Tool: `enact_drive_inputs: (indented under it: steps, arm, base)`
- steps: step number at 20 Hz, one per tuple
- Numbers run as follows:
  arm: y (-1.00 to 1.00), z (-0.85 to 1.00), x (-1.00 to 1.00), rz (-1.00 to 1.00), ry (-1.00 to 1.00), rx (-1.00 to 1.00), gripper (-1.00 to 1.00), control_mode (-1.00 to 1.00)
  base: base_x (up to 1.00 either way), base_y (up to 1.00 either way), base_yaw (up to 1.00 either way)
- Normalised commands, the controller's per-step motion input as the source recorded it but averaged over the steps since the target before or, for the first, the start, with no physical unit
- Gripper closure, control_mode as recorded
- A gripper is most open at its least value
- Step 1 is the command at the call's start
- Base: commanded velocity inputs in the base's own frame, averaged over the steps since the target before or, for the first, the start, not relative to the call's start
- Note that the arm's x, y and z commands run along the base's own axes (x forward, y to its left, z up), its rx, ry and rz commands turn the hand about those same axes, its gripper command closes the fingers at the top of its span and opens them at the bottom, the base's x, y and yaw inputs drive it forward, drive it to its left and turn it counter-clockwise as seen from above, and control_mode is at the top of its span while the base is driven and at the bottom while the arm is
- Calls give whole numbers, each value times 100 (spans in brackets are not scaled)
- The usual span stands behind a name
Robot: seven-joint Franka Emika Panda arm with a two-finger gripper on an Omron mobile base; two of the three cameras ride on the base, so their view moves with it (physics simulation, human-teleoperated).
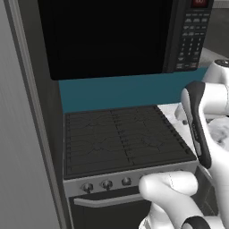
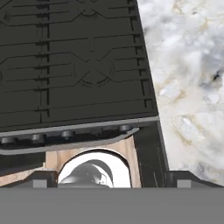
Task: Pick the cup and bowl from the counter and place them on the counter next to the sink.
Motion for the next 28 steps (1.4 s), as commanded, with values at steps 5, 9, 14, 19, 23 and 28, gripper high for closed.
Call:
enact_drive_inputs:
  steps: [5,9,14,19,23,28]
  arm:
    - [-41,-13,-64,-3,0,-14,-100,-100]
    - [-44,-5,-17,0,0,-8,-100,-100]
    - [-53,-7,8,0,0,-2,-100,-100]
    - [-45,0,29,0,0,0,-100,-100]
    - [-42,-5,18,0,0,0,-100,-100]
    - [-47,-18,5,-2,2,-5,-100,-100]
  base:
    - [0,0,0]
    - [0,0,0]
    - [0,0,0]
    - [0,0,0]
    - [0,0,0]
    - [0,0,0]
